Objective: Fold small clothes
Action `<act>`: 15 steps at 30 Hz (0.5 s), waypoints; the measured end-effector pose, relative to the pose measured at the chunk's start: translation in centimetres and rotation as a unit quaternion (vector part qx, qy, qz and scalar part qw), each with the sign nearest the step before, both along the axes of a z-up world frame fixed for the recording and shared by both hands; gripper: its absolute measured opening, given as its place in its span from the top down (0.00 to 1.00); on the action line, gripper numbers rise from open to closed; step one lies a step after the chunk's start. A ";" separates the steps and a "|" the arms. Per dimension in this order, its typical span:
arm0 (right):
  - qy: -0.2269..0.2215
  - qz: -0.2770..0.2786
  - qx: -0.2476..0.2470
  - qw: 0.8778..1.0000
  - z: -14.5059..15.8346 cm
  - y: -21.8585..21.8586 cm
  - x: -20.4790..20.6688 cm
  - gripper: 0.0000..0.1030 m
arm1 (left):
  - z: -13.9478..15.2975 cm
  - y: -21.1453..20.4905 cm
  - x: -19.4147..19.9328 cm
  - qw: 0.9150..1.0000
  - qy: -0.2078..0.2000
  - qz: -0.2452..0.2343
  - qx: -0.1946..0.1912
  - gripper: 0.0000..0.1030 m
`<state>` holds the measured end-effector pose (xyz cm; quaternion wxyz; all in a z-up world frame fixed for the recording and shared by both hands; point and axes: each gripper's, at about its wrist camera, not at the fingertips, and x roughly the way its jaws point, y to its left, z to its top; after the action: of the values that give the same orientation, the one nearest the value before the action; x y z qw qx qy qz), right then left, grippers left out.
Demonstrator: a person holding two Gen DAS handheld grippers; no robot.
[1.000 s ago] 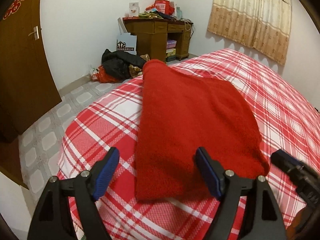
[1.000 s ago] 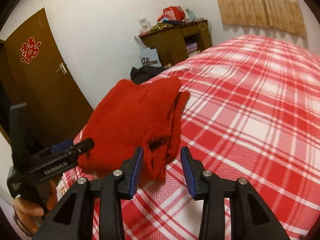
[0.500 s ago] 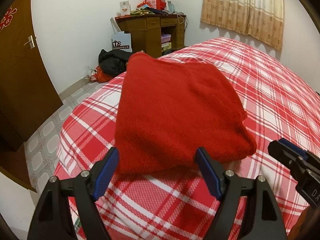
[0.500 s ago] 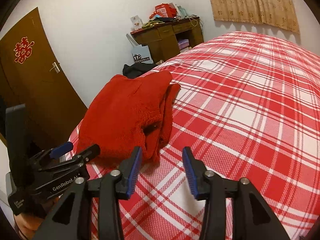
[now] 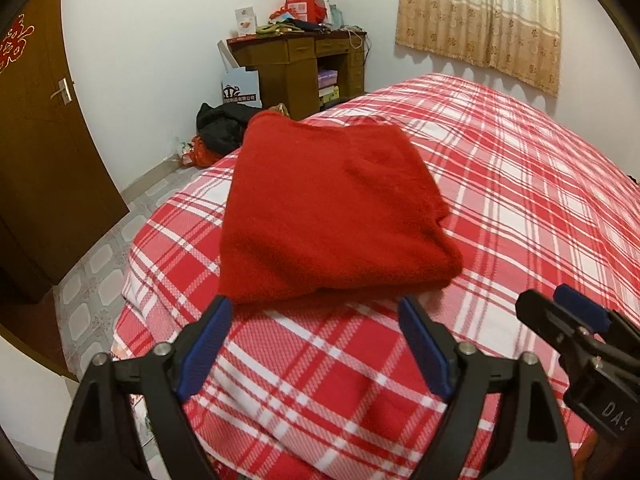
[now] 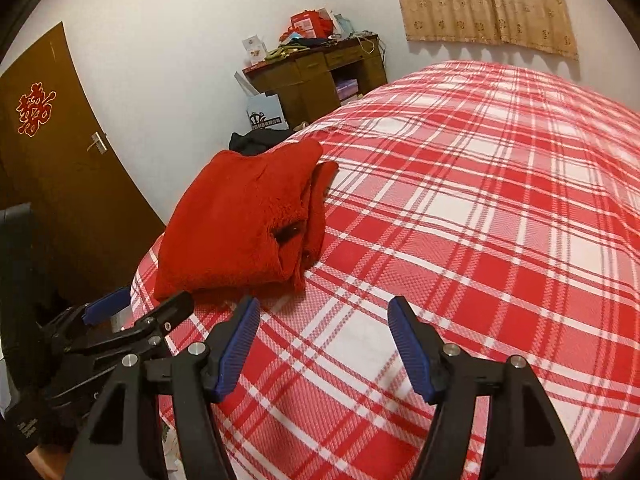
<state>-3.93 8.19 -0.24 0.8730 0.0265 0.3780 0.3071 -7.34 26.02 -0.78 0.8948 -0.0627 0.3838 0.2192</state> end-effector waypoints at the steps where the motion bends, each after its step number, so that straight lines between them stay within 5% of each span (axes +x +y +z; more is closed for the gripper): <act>1: -0.004 -0.003 -0.002 1.000 0.2 -0.2 -0.2 0.35 | 0.1 -0.2 0.0 1.000 0.000 0.000 0.001 0.10; 15: -0.053 -0.047 0.008 0.997 3.3 -3.6 -3.0 0.34 | 2.0 -4.1 -1.7 0.999 -0.029 -0.016 -0.006 0.03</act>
<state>-6.91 4.55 3.10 0.9048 0.0353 0.3271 0.2702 -9.07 21.95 1.22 0.9087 -0.0680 0.3594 0.2010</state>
